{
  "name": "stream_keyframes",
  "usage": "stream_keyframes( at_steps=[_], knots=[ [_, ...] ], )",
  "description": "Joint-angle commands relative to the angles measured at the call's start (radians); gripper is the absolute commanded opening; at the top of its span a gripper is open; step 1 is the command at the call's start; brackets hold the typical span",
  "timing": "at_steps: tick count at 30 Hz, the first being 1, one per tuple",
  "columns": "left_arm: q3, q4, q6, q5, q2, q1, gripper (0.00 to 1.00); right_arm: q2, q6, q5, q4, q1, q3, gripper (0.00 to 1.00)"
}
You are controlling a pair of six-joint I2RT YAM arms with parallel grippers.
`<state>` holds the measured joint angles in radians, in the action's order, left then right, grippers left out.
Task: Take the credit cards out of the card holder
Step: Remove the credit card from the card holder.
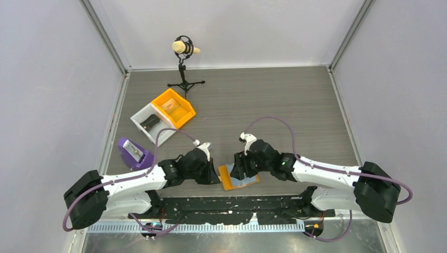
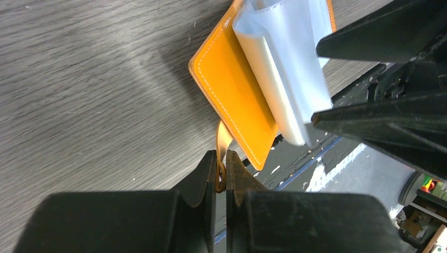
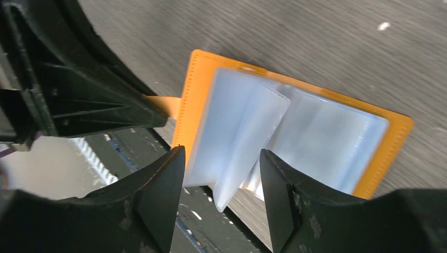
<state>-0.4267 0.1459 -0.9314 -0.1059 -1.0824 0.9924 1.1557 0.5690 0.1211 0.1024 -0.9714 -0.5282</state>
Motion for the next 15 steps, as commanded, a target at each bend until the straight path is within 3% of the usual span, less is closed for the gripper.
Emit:
stream_keyframes(
  at_steps=[1, 4, 8, 15],
  knots=[
    [-0.053, 0.063, 0.034, 0.046, 0.032, -0.015, 0.02, 0.04, 0.071, 0.137, -0.195, -0.008, 0.021, 0.61],
    [-0.064, 0.127, 0.034, 0.077, 0.08, -0.032, 0.13, 0.069, 0.101, 0.208, -0.249, -0.013, 0.024, 0.62],
    [-0.068, 0.225, 0.001, 0.164, 0.193, -0.044, 0.36, 0.028, 0.084, 0.183, -0.213, -0.011, 0.016, 0.67],
    [-0.099, 0.266, -0.027, 0.206, 0.325, -0.044, 0.42, -0.01, 0.066, 0.171, -0.193, 0.006, -0.002, 0.68]
  ],
)
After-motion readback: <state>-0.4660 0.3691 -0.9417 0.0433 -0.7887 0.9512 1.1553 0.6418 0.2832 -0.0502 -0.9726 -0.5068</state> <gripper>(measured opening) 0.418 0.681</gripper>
